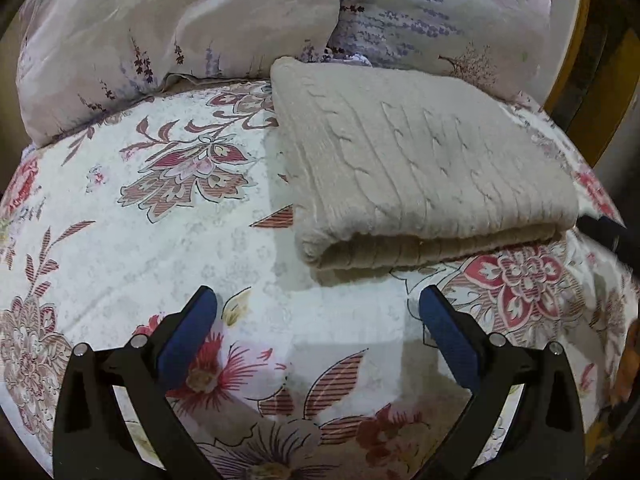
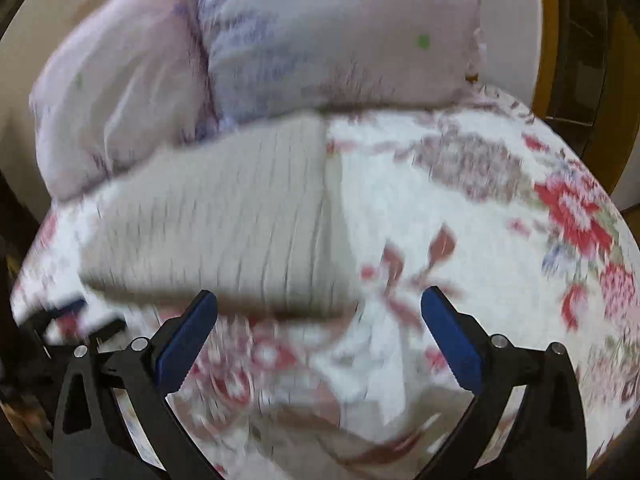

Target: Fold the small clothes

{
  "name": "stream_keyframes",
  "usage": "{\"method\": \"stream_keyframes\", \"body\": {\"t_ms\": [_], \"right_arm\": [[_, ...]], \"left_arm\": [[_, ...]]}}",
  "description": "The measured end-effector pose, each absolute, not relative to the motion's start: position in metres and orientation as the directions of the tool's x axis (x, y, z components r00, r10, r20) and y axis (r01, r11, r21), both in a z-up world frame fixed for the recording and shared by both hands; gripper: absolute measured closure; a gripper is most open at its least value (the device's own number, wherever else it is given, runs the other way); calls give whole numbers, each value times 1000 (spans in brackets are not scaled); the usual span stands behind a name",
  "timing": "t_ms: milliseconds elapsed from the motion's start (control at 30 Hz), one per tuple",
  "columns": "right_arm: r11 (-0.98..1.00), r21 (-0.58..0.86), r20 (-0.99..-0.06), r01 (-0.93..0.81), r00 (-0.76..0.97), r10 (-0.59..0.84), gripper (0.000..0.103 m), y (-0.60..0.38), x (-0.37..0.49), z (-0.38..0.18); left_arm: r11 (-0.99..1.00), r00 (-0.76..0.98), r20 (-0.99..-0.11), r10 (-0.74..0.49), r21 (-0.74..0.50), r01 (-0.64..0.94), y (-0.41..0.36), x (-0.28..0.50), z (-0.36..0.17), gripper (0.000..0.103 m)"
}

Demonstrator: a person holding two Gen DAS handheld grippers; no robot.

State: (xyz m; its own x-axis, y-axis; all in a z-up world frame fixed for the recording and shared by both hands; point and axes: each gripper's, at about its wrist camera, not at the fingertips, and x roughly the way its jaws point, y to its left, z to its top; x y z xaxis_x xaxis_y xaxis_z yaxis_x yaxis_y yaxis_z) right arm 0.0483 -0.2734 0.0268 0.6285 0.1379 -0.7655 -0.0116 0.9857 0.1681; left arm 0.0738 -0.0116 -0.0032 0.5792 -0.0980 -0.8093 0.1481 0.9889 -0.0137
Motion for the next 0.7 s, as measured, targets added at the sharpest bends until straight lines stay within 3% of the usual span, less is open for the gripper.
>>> {"method": "stream_keyframes", "body": {"t_ms": [267, 700], "right_arm": [[993, 109, -818, -51, 563, 118, 1, -261, 31, 6], [997, 47, -827, -69, 557, 77, 1, -253, 29, 3]], "left_arm": [[989, 575, -815, -71, 16, 145, -16, 75, -5, 2], [990, 575, -815, -69, 17, 143, -16, 75, -5, 2]]}}
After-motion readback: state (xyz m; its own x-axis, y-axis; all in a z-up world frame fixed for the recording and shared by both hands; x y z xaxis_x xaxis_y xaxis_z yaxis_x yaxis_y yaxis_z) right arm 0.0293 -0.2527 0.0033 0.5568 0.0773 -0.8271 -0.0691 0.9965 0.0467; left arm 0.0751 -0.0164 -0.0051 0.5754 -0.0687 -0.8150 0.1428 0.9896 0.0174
